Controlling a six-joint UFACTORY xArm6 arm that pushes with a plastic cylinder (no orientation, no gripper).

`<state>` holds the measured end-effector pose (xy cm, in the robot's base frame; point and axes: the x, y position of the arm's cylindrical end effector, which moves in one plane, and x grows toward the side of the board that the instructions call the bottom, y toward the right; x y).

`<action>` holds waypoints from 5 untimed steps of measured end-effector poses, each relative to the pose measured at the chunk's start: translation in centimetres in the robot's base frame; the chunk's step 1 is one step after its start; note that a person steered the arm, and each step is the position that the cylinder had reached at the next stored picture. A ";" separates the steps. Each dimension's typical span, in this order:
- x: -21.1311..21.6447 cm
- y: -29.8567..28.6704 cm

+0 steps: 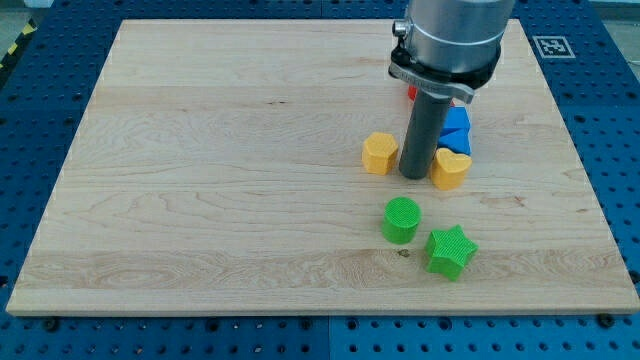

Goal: Push the yellow hexagon towards the centre left

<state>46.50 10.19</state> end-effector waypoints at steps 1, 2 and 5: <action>-1.0 -3.6; -2.5 -11.4; -5.6 -11.5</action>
<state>40.88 -1.27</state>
